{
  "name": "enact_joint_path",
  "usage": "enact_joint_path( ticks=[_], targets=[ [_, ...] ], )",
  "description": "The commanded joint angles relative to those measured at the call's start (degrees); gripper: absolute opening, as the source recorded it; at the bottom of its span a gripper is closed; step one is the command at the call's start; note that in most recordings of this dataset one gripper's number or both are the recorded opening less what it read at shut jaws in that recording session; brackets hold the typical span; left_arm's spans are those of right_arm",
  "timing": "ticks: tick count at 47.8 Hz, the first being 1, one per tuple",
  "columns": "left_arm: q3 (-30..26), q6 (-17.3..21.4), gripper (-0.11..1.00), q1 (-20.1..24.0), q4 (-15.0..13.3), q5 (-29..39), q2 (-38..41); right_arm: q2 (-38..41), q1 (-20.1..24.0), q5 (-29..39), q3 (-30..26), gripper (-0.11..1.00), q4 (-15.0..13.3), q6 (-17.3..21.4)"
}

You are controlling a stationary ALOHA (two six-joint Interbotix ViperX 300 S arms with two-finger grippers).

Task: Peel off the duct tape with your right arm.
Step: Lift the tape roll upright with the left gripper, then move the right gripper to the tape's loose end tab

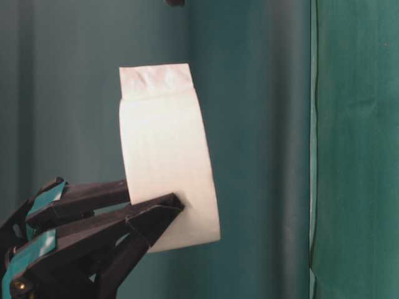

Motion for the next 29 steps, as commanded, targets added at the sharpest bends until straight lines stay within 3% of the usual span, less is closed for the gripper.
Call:
enact_joint_path(
  ticks=[1, 29],
  targets=[
    [-0.9, 0.1, 0.21, -0.1, 0.1, -0.3, -1.2, 1.6, 0.1, -1.2, -2.7, 0.69, -0.1, 0.0],
    [0.3, 0.1, 0.21, -0.1, 0.1, -0.5, -1.2, 14.9, 1.1, -5.1, -11.8, 0.69, -0.9, 0.1]
  ],
)
